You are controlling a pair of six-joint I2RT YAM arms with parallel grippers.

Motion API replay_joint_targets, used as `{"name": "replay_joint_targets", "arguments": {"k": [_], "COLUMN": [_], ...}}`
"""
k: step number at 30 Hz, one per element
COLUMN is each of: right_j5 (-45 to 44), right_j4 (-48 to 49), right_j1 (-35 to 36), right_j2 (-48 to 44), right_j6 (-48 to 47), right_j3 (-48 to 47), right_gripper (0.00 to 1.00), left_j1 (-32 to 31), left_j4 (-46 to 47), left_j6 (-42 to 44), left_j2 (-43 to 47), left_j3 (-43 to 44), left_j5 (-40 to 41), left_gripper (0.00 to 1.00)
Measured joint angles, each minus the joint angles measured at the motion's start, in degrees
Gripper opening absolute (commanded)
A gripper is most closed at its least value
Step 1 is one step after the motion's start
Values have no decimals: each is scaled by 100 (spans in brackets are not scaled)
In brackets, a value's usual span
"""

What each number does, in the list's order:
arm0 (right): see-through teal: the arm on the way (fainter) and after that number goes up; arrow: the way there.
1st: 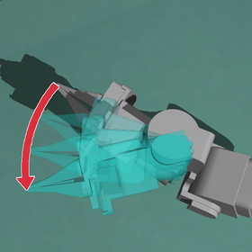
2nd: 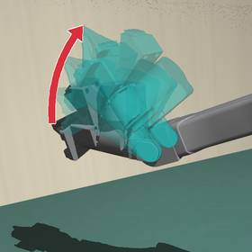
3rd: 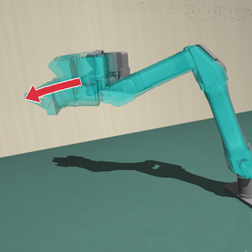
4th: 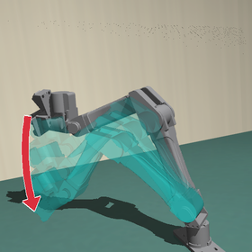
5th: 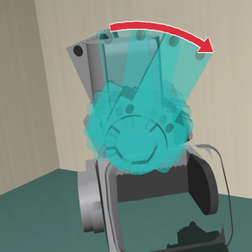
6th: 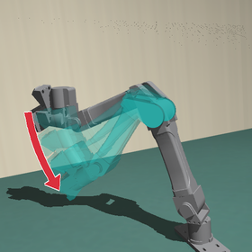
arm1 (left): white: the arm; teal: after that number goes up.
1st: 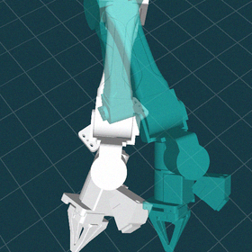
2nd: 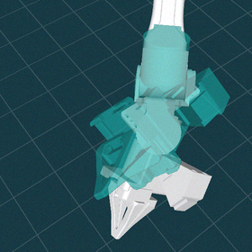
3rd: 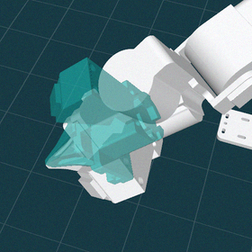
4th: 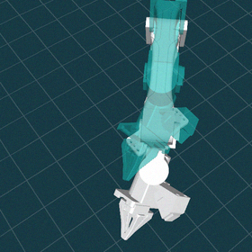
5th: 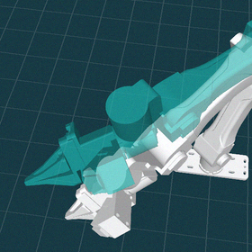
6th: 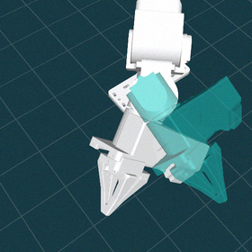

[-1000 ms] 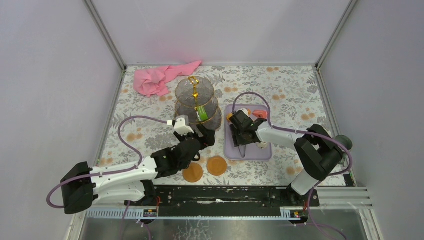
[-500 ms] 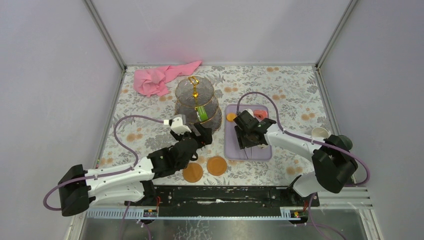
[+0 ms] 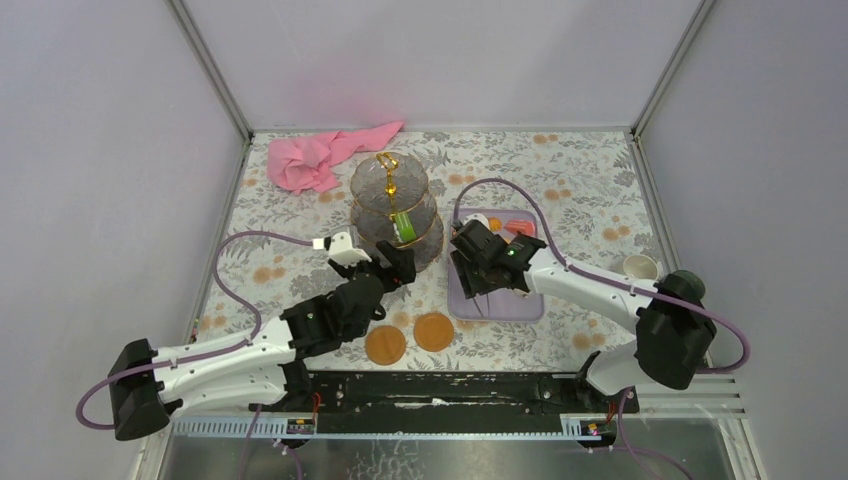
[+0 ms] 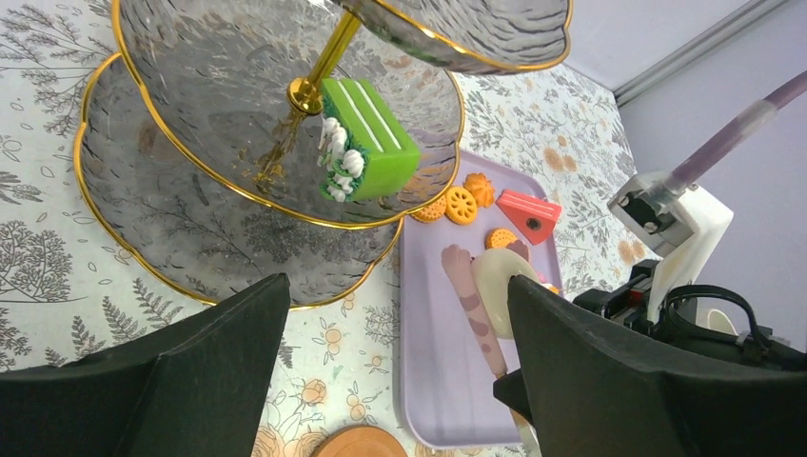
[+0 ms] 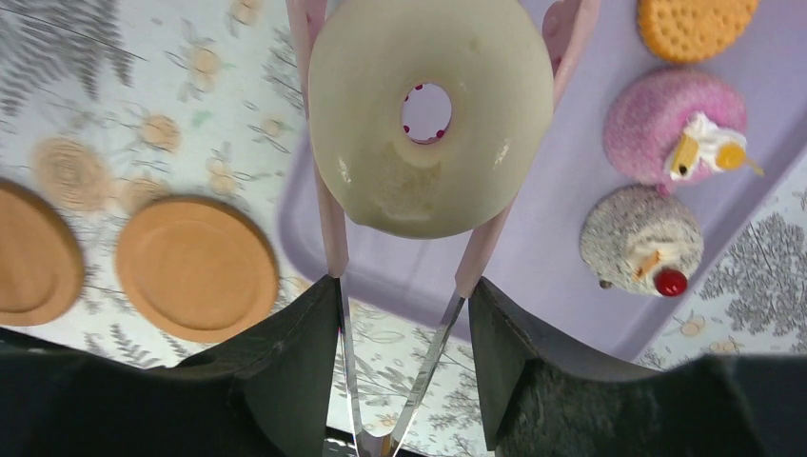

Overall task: Serve the afternoon tea
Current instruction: Pick up the desert from the tray, then place the desert on the desert table.

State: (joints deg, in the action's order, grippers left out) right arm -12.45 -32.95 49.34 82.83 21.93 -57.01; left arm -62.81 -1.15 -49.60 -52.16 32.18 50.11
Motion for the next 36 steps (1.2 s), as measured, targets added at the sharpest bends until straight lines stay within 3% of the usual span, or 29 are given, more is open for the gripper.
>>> {"name": "replay_joint_targets", "arguments": {"k": [21, 36], "right_j5": [17, 7], "right_j4": [61, 205], "right_j1": [485, 581], "right_j2": [1438, 2039], "right_j6": [-2, -59], "right_j3": [-1447, -1851], "right_gripper": [42, 40], "left_j1": [74, 111], "left_j4": [-278, -262], "left_j6": [155, 315], "left_j2": [555, 774], "left_j3": [59, 59], "left_j5": [229, 304], "left_gripper": [94, 94]}}
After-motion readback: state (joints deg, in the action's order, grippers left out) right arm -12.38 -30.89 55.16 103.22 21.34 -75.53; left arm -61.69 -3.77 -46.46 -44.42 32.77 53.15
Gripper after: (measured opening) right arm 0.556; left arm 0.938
